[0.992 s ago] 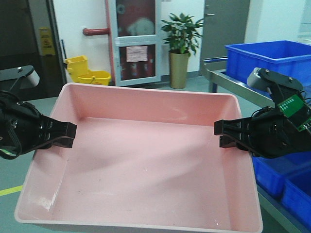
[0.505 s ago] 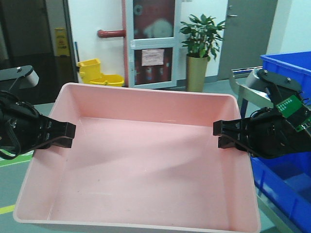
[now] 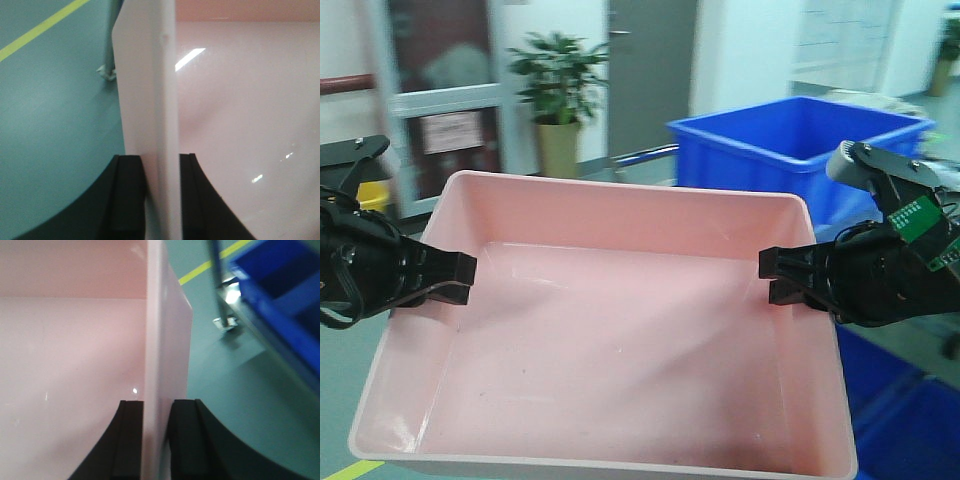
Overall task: Grab pink bin and stack on right shelf
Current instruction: 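Hold the pink bin raised in both grippers while the base drives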
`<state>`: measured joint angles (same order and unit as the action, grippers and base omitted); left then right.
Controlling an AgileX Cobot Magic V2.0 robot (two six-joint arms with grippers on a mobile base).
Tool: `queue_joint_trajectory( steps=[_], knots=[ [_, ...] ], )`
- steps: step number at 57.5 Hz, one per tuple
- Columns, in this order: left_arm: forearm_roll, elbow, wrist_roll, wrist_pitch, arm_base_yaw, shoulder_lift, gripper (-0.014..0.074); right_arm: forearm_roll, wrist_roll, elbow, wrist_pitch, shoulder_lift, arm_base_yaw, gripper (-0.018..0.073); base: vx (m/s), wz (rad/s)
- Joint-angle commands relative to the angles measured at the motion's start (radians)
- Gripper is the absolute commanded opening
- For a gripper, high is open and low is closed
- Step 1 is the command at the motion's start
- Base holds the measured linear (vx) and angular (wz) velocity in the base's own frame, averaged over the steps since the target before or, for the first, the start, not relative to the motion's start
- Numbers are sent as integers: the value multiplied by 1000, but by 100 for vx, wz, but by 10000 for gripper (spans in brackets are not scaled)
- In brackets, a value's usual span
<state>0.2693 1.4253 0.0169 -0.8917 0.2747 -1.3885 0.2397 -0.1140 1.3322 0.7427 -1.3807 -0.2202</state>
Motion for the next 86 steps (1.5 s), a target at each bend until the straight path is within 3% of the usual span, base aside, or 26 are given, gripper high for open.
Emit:
queue_joint_trajectory(
  steps=[1,37,86],
  knots=[
    [31,32,2,61,-3,41,-8,-22,6,31,-96,38,12,-8,32,-92],
    [30,32,2,61,-3,41,-8,-22,6,31,-96,38,12,-8,28,-78],
    [31,32,2,61,-3,41,-8,-22,6,31,-96,38,12,-8,23,-47]
  ],
)
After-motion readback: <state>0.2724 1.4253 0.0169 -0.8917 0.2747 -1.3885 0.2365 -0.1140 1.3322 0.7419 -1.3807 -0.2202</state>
